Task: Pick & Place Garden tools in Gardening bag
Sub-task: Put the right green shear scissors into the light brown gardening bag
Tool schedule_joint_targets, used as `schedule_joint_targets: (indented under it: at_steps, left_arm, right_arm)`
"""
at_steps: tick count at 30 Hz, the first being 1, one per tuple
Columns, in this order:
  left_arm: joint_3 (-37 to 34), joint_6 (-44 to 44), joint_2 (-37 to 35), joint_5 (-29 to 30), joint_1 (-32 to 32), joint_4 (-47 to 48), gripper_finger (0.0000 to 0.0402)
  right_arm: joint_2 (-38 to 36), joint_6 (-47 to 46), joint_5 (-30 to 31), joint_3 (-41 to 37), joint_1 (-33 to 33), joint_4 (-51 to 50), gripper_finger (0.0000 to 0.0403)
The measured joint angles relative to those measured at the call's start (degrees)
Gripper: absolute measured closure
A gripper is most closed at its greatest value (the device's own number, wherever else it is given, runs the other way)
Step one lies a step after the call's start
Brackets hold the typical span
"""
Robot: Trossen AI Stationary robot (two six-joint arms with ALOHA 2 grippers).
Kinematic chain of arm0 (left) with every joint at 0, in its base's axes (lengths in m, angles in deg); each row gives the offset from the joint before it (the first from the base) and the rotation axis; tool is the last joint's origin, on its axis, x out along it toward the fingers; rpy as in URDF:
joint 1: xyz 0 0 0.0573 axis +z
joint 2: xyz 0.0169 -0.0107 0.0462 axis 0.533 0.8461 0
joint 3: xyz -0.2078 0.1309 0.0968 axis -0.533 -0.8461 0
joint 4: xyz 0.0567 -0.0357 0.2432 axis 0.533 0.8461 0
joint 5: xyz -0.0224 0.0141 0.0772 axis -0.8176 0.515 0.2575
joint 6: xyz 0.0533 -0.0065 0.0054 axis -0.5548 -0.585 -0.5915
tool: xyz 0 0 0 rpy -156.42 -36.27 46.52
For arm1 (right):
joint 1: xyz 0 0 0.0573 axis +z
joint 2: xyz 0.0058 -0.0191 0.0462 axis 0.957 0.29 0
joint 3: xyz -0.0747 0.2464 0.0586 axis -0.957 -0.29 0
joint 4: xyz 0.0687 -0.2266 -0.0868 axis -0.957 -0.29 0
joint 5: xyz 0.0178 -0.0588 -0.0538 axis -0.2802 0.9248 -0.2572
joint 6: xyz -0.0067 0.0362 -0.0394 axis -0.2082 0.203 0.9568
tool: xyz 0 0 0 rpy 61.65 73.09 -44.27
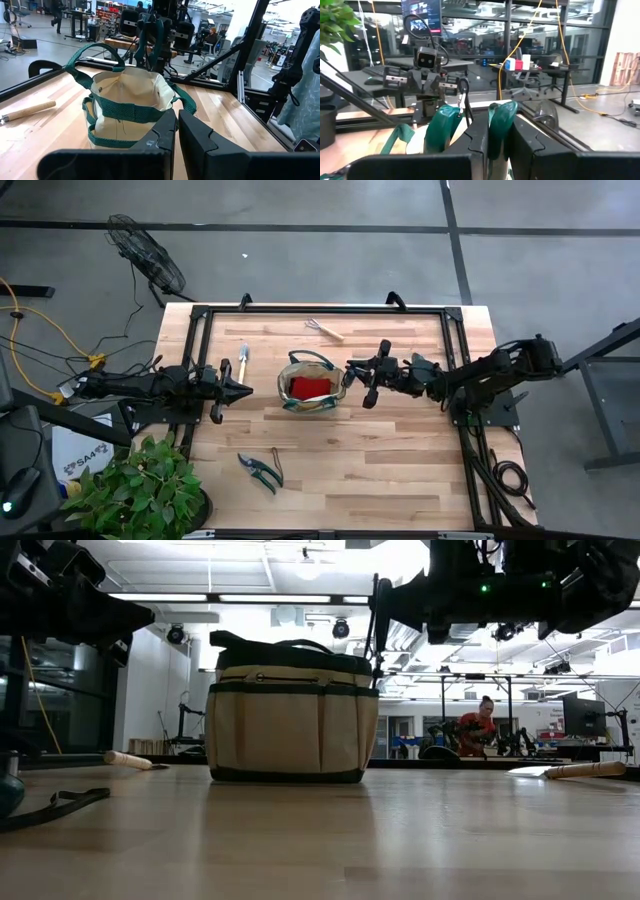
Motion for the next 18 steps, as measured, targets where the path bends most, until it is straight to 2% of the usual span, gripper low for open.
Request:
schedule_joint_targets:
  at_steps: [14, 18]
  left_arm:
    - [0.0, 0.0, 0.0, -0.1, 0.0, 0.0, 0.0382]
    - [0.0, 0.0, 0.0, -0.1, 0.0, 0.0, 0.0382]
  right_arm:
    - [0.0, -0.6, 0.2, 0.0, -0.4, -2.5, 0.0367]
    - [0.0, -1.9, -1.4, 0.0, -1.0, -2.5, 0.0367]
